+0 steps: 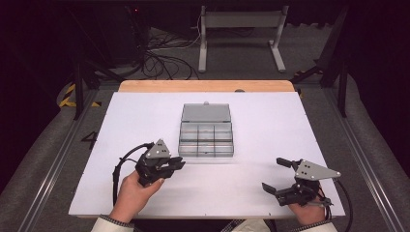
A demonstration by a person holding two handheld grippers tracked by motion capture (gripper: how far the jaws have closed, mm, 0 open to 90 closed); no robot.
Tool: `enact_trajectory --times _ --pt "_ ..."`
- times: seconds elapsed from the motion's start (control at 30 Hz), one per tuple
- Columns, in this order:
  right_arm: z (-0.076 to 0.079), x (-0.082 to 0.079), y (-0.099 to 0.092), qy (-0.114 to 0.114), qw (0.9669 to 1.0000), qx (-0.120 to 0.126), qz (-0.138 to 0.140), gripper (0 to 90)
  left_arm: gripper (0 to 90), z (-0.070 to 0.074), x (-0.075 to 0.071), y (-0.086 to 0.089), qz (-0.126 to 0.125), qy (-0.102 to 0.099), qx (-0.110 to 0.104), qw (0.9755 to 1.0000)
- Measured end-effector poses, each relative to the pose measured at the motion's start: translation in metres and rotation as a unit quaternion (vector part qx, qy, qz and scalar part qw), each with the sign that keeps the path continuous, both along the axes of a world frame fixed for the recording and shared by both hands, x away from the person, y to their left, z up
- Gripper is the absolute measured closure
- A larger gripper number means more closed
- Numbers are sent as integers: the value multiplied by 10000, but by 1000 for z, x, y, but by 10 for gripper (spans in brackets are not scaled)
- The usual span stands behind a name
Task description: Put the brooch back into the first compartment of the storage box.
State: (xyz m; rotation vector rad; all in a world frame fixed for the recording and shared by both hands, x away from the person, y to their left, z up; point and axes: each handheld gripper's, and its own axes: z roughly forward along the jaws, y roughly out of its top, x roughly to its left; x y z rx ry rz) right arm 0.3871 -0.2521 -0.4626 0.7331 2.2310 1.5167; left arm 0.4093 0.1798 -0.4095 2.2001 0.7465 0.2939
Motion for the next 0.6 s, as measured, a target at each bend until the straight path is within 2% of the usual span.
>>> enact_trajectory --times 0.27,0.4,0.47,0.6 --pt "0 0 0 -1 10000 8 10 24 781 7 11 2 162 -146 -403 9989" --pt "0 0 0 -2 10000 10 10 23 781 8 17 3 202 -225 -498 9983" --pt "0 0 0 -1 10000 11 9 23 782 8 20 2 258 -192 -635 9975" --pt "0 0 0 1 10000 8 12 23 781 10 26 3 339 -229 -731 9965"
